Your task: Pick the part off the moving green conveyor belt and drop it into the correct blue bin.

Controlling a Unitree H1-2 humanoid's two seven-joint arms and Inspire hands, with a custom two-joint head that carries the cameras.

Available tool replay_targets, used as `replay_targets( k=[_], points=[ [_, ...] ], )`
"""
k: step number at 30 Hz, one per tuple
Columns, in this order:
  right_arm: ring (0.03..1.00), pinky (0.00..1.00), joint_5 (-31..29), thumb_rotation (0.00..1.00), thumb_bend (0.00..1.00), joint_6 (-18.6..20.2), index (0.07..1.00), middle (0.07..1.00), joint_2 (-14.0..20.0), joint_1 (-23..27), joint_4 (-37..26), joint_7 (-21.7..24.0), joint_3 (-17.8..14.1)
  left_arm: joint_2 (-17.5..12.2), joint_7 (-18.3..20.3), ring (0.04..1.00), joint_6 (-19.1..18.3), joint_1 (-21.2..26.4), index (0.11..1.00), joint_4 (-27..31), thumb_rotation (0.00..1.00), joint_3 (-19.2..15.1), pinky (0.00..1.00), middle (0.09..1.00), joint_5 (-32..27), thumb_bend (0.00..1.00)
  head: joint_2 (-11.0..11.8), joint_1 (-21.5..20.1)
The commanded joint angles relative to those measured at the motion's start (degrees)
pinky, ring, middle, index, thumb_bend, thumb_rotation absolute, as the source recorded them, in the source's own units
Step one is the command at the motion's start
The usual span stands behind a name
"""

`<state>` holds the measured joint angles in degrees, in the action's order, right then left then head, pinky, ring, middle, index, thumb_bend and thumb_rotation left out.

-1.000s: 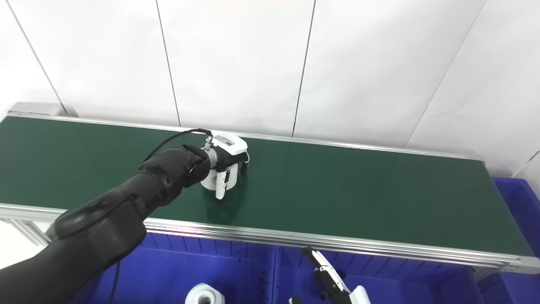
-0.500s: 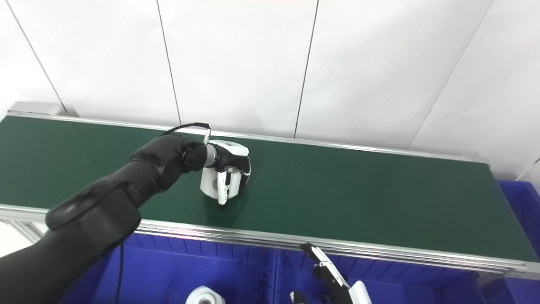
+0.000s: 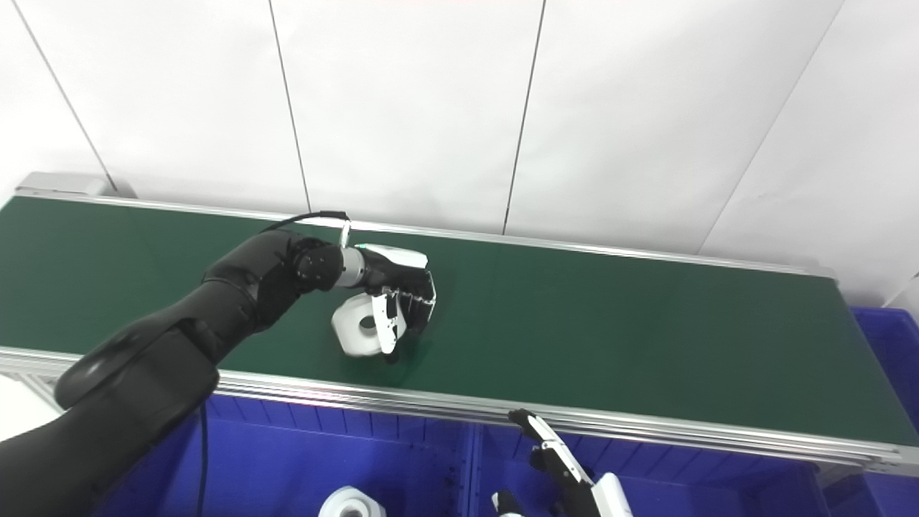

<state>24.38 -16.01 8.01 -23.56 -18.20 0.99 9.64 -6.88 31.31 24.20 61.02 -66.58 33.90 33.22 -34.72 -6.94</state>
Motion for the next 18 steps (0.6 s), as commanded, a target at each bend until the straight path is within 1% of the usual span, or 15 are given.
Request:
replay_targets(
  k=[1, 3, 5, 7, 10, 12, 13, 14, 15, 18],
  points=[
    [0.885, 0.82, -0.08, 0.73, 0.27, -2.22, 0.893, 0.920, 0.00, 0.12, -1.02, -0.75, -0.01, -1.81, 1.46, 0.448, 0.09, 2.03, 0.462, 4.59, 0.00, -1.95, 0.27, 0.505, -2.86, 0.50, 0.01, -0.06],
    [0.886, 0.82, -0.25, 0.73, 0.28, -2.33, 0.893, 0.920, -0.04, 0.09, -0.92, -0.81, 0.02, -3.15, 3.34, 0.447, -0.57, 0.62, 0.466, 9.40, 0.00, -3.21, 0.26, 0.502, -4.19, 0.50, -0.03, -0.06],
    [0.888, 0.82, -0.09, 0.73, 0.28, -2.19, 0.892, 0.919, -0.10, -0.03, -0.97, -0.89, -0.01, -4.93, 5.92, 0.449, -2.09, -1.96, 0.464, 16.88, 0.00, -4.45, 0.27, 0.503, -5.99, 0.50, -0.14, 0.04],
    [0.890, 0.83, 0.14, 0.74, 0.28, -2.01, 0.892, 0.919, -0.13, -0.12, -1.05, -0.94, -0.07, -6.46, 8.17, 0.446, -4.66, -5.17, 0.469, 25.15, 0.00, -5.72, 0.26, 0.500, -7.90, 0.50, -0.24, 0.07],
    [0.891, 0.83, 0.25, 0.74, 0.28, -2.10, 0.892, 0.919, -0.04, -0.12, -0.95, -1.05, -0.14, -7.99, 9.82, 0.450, -8.93, -9.64, 0.469, 35.66, 0.00, -7.24, 0.27, 0.496, -10.04, 0.50, -0.45, 0.05],
    [0.889, 0.83, 0.10, 0.74, 0.28, -2.22, 0.894, 0.920, 0.06, -0.07, -0.86, -1.05, -0.13, -8.71, 10.23, 0.452, -10.82, -12.16, 0.468, 40.60, 0.00, -7.99, 0.27, 0.496, -10.96, 0.50, -0.53, -0.08],
    [0.889, 0.83, 0.02, 0.74, 0.28, -2.18, 0.894, 0.920, 0.09, -0.06, -0.87, -1.01, -0.13, -9.18, 10.26, 0.454, -11.14, -13.52, 0.464, 42.79, 0.00, -8.21, 0.29, 0.497, -11.23, 0.50, -0.53, -0.08],
    [0.889, 0.83, -0.02, 0.74, 0.28, -2.15, 0.894, 0.921, 0.12, -0.09, -0.93, -0.99, -0.15, -9.57, 10.36, 0.463, -11.50, -14.64, 0.452, 44.60, 0.00, -8.34, 0.32, 0.499, -11.41, 0.50, -0.61, -0.15],
    [0.889, 0.83, -0.05, 0.74, 0.28, -2.18, 0.894, 0.921, 0.18, -0.11, -0.92, -0.99, -0.18, -10.05, 10.70, 0.464, -12.17, -15.83, 0.451, 46.60, 0.00, -8.40, 0.33, 0.499, -11.62, 0.50, -0.64, -0.16],
    [0.890, 0.83, -0.24, 0.75, 0.29, -2.40, 0.895, 0.921, 0.47, -0.24, -0.94, -1.02, -0.35, -11.12, 11.91, 0.454, -14.02, -18.47, 0.461, 50.96, 0.00, -8.48, 0.30, 0.500, -12.36, 0.50, -1.03, 0.09]
  ],
)
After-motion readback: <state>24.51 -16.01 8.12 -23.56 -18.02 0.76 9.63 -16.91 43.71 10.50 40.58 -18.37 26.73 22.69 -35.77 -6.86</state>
